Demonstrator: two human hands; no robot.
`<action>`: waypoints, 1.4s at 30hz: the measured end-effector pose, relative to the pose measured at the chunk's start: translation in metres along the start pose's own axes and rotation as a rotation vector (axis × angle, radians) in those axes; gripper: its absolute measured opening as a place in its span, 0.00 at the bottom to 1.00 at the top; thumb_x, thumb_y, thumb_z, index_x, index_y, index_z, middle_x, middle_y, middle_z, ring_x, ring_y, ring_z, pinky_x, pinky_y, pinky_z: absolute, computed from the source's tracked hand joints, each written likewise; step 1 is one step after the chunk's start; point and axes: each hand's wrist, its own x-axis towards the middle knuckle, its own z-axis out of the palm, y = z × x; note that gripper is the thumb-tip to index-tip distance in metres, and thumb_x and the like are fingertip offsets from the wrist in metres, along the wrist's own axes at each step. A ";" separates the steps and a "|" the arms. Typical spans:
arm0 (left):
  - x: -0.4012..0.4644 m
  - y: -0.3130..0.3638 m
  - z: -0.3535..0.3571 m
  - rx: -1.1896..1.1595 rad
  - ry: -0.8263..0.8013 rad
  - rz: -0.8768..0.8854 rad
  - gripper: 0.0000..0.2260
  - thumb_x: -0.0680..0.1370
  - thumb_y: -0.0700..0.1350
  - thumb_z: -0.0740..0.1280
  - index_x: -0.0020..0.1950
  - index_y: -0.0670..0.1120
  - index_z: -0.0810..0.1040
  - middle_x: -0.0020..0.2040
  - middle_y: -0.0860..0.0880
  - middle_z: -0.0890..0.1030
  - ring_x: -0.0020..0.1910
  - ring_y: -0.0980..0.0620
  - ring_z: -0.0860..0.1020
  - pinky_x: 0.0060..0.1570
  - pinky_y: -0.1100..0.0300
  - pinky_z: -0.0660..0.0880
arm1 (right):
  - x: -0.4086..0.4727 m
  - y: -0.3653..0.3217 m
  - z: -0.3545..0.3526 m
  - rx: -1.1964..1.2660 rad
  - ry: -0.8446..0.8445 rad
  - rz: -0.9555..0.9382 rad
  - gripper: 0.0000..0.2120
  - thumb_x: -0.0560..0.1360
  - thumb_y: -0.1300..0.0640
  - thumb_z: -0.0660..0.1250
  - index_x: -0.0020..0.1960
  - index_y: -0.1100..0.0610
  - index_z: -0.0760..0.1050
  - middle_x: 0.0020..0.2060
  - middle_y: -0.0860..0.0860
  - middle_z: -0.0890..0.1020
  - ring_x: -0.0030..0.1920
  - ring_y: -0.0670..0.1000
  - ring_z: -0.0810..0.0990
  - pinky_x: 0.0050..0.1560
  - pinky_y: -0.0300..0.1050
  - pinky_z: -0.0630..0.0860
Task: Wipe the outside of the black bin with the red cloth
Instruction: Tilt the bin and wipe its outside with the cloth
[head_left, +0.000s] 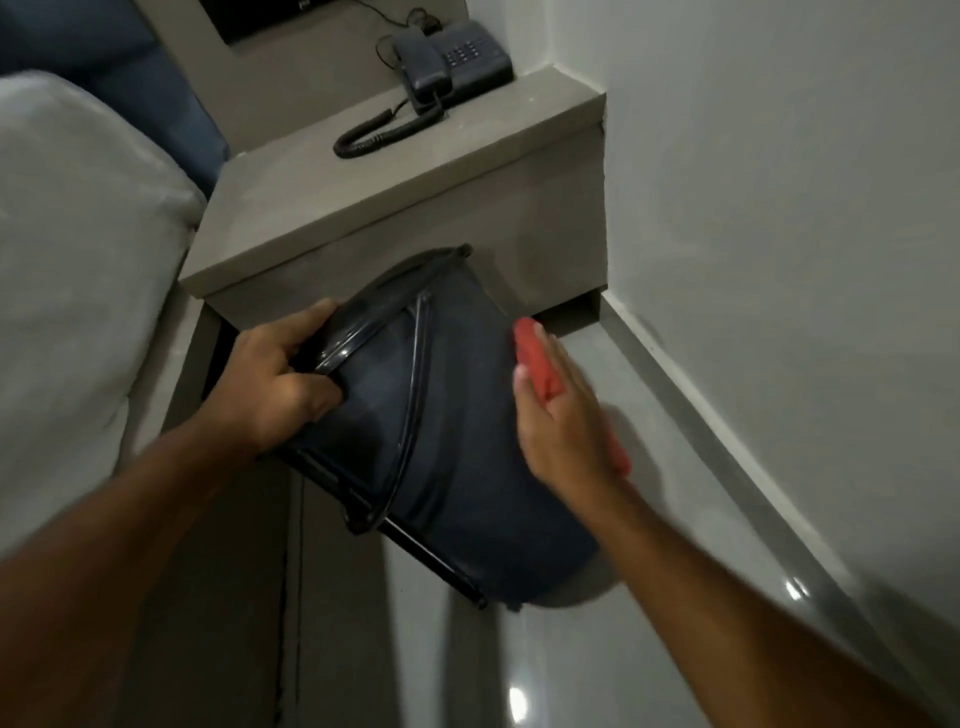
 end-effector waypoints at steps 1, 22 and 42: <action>0.000 0.000 -0.001 -0.006 0.003 0.011 0.33 0.54 0.44 0.66 0.57 0.67 0.77 0.46 0.52 0.83 0.43 0.55 0.82 0.36 0.59 0.78 | 0.013 -0.027 0.003 -0.004 -0.013 -0.035 0.29 0.81 0.40 0.52 0.80 0.45 0.55 0.79 0.51 0.63 0.77 0.55 0.63 0.76 0.57 0.59; -0.043 -0.045 -0.031 0.179 -0.334 0.061 0.49 0.64 0.39 0.76 0.79 0.57 0.54 0.71 0.55 0.71 0.68 0.52 0.73 0.61 0.43 0.75 | -0.051 0.005 0.004 -0.085 0.020 0.089 0.26 0.80 0.34 0.52 0.75 0.41 0.63 0.72 0.47 0.71 0.66 0.44 0.68 0.67 0.46 0.64; -0.068 -0.029 0.027 0.530 -0.228 0.400 0.63 0.55 0.32 0.81 0.79 0.57 0.47 0.81 0.57 0.51 0.78 0.41 0.54 0.67 0.29 0.60 | -0.120 0.021 0.052 0.610 0.132 0.639 0.25 0.85 0.53 0.56 0.79 0.44 0.52 0.80 0.54 0.59 0.79 0.55 0.60 0.78 0.57 0.58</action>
